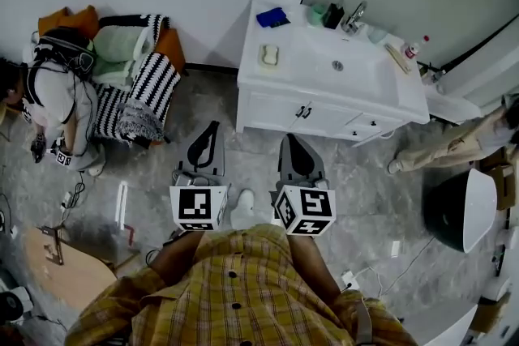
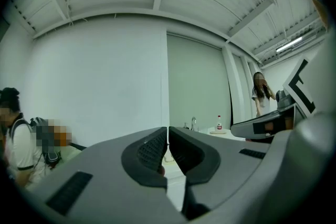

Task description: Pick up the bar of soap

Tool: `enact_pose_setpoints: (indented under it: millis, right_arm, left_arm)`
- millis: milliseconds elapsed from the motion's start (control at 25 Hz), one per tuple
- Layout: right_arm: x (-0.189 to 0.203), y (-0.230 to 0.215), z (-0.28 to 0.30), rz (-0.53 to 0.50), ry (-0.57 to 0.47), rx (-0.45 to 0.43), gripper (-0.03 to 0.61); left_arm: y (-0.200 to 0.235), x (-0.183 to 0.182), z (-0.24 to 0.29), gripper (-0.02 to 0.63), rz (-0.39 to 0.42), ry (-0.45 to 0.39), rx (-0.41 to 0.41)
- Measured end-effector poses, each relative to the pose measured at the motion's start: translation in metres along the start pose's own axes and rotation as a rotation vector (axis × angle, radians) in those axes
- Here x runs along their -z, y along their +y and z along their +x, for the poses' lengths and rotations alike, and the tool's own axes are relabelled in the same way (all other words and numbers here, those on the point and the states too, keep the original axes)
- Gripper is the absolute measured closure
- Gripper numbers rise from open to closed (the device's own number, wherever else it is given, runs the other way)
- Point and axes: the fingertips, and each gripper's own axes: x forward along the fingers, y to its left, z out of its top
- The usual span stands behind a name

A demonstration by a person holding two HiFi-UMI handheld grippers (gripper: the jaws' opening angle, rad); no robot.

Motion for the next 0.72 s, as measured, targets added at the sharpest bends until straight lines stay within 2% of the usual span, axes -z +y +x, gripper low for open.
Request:
enact_pose_setpoints:
  millis: [200, 480, 720]
  right_arm:
    - [-0.023, -0.043, 0.071, 0.028, 0.017, 0.005, 0.558]
    - [-0.011, -0.077, 0.144, 0.085, 0.104, -0.001, 0.558]
    - [-0.013, -0.095, 0.215, 0.095, 0.149, 0.033, 0.560]
  left_arm:
    - [0.012, -0.013, 0.093, 0.592, 0.022, 0.003, -0.009]
    - [0.021, -0.002, 0.167, 0.592, 0.041, 0.045, -0.005]
    - [0.049, 0.005, 0.239, 0.592, 0.038, 0.046, 0.021]
